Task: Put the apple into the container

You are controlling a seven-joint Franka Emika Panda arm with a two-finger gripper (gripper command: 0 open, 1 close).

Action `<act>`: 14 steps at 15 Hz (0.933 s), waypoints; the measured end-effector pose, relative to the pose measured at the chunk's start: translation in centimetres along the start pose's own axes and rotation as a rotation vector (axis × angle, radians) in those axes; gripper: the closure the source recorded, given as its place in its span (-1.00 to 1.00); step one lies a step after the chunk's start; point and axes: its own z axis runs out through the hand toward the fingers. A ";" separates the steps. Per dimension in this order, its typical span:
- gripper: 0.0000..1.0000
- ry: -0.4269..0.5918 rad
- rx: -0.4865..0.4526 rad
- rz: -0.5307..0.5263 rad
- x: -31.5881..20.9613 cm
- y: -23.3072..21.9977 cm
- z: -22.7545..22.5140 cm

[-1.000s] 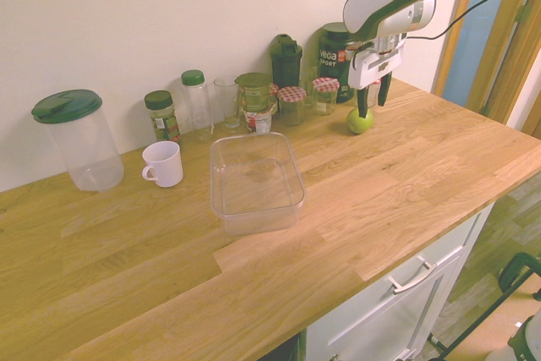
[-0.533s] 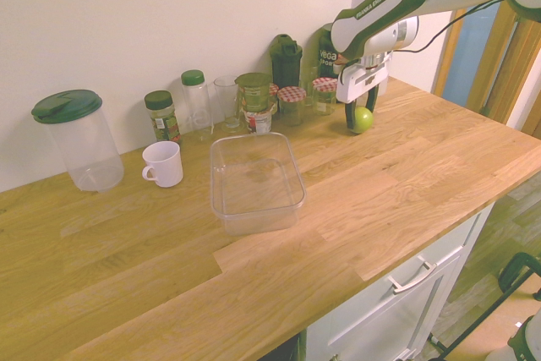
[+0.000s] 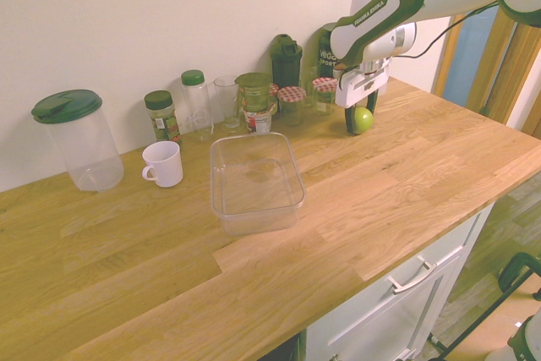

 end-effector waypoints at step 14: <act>1.00 0.032 0.093 -0.123 -13.7 -12.6 -15.7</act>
